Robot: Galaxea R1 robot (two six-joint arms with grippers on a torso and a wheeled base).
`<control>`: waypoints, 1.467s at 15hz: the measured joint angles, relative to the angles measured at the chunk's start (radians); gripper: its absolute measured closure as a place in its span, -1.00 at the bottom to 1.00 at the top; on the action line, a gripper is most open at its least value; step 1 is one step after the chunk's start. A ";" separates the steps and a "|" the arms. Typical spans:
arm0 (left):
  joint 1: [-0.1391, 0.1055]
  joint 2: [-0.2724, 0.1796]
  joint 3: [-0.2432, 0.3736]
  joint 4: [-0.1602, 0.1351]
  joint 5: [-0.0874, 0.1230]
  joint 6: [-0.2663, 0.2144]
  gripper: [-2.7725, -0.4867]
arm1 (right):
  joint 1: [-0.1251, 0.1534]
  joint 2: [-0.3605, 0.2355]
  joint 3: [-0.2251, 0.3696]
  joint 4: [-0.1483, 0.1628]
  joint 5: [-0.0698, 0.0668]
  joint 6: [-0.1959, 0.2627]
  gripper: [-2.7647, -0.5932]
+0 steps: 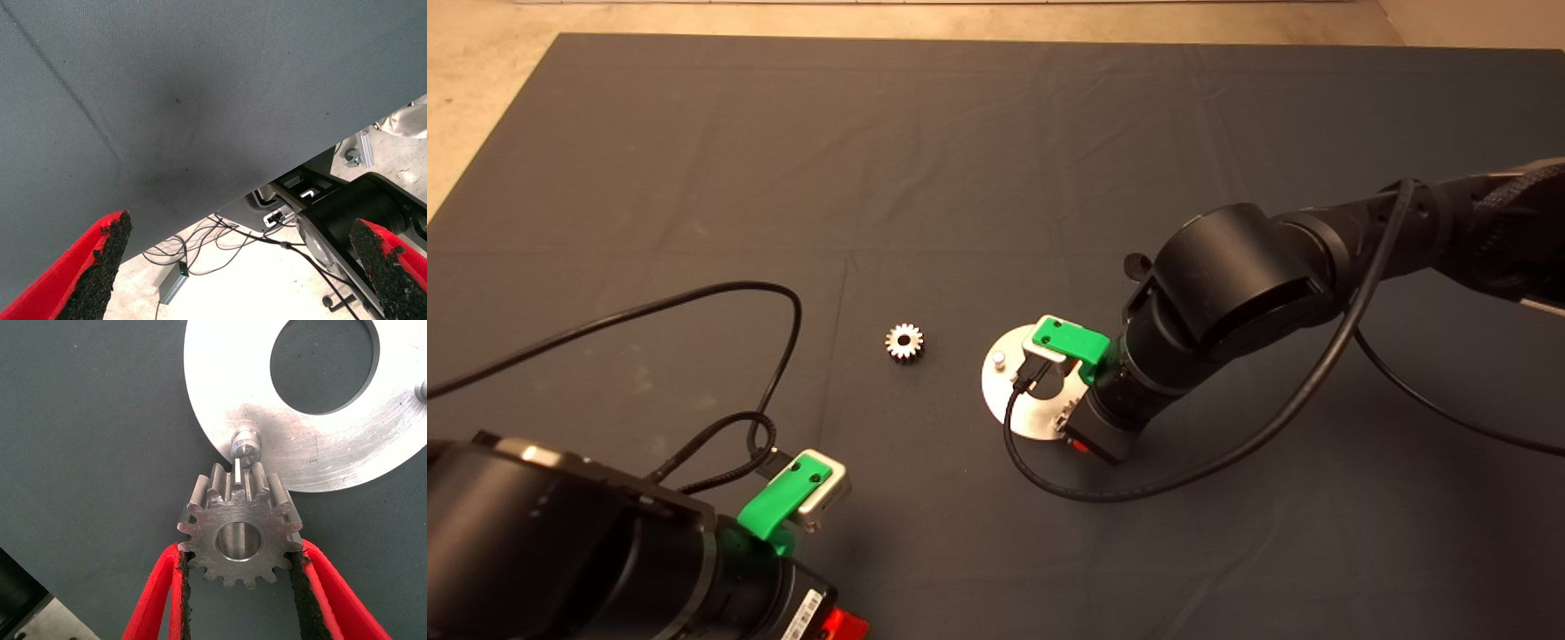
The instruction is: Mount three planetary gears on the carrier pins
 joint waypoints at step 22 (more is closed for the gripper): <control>-0.003 -0.001 0.000 0.000 0.000 0.000 -0.64 | -0.026 0.041 -0.092 -0.015 0.000 -0.050 0.79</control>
